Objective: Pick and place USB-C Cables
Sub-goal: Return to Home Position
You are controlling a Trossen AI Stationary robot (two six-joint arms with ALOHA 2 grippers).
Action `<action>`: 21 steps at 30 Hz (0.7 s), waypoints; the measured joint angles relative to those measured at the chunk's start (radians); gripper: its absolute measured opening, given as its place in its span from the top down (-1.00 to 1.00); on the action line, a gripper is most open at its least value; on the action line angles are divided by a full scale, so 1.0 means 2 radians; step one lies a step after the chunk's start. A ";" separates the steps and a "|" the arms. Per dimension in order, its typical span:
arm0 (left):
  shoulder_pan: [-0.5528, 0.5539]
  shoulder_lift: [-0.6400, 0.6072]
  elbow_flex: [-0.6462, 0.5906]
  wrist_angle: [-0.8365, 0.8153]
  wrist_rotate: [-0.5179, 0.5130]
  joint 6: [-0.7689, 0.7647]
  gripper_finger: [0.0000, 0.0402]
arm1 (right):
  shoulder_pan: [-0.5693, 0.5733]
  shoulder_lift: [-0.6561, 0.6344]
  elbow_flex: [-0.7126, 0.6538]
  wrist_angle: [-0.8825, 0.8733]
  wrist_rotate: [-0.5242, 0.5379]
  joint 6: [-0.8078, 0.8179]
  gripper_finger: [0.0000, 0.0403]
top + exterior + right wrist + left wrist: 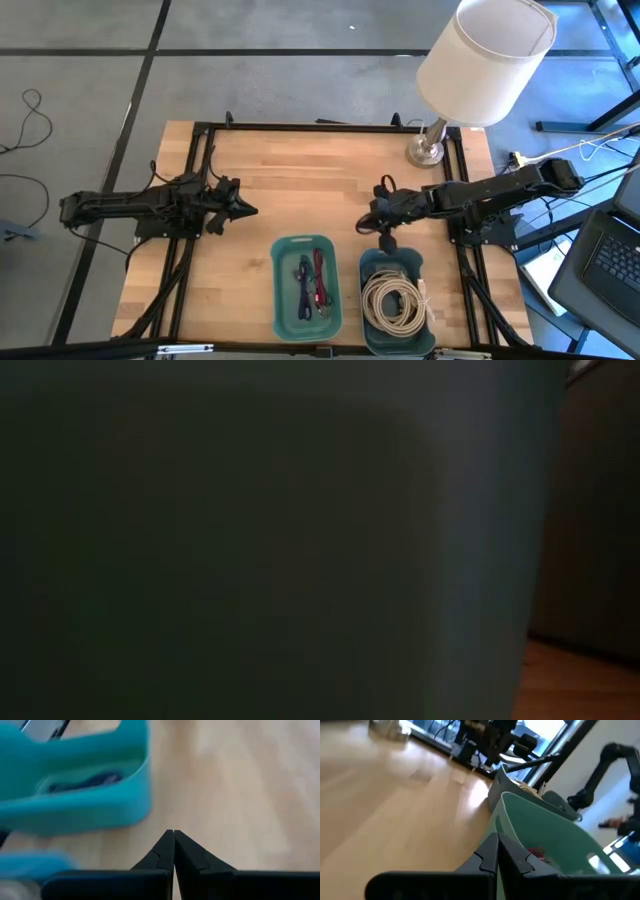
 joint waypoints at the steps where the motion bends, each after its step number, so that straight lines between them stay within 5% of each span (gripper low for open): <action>1: 0.000 0.000 0.000 0.004 0.000 0.015 0.99 | 0.005 -0.007 0.000 -0.020 -0.007 0.004 0.97; 5: 0.000 -0.002 0.000 0.010 0.006 0.063 0.99 | 0.036 -0.064 -0.016 -0.063 0.000 0.019 0.94; 14: 0.000 -0.001 0.000 -0.011 0.009 0.165 0.97 | 0.104 -0.237 -0.204 0.166 0.040 0.067 0.98; 21: 0.000 -0.001 0.000 -0.047 0.013 0.190 0.97 | 0.128 -0.259 -0.280 0.235 0.056 0.080 0.94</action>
